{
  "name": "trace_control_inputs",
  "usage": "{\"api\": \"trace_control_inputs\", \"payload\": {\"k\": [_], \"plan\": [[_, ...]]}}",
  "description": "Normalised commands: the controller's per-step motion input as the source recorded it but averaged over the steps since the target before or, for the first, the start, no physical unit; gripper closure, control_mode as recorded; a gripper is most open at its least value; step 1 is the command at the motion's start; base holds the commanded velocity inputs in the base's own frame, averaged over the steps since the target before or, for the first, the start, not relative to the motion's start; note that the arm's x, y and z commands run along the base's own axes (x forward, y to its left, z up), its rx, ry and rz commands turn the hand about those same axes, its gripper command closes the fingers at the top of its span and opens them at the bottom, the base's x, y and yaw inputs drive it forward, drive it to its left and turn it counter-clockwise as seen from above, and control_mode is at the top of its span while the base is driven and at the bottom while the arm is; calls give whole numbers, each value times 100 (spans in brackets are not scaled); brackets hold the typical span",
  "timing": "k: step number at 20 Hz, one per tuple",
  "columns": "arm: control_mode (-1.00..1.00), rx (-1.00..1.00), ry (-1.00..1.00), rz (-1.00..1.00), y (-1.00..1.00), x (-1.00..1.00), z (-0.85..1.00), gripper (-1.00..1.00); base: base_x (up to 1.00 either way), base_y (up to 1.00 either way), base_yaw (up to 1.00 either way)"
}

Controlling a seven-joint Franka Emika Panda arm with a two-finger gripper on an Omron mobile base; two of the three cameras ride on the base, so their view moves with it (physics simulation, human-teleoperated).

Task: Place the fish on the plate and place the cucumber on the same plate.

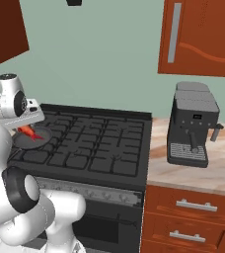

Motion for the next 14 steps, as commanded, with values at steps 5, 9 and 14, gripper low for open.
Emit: {"api": "trace_control_inputs", "payload": {"k": [5, 9, 14], "plan": [[100, 0, 0, 0, 0, 0, 0, 100, -40, 3, 0], [100, 0, 0, 0, 0, 0, 0, 100, -14, 40, -1], [100, 0, 0, 0, 0, 0, 0, 100, -4, 65, -6]]}}
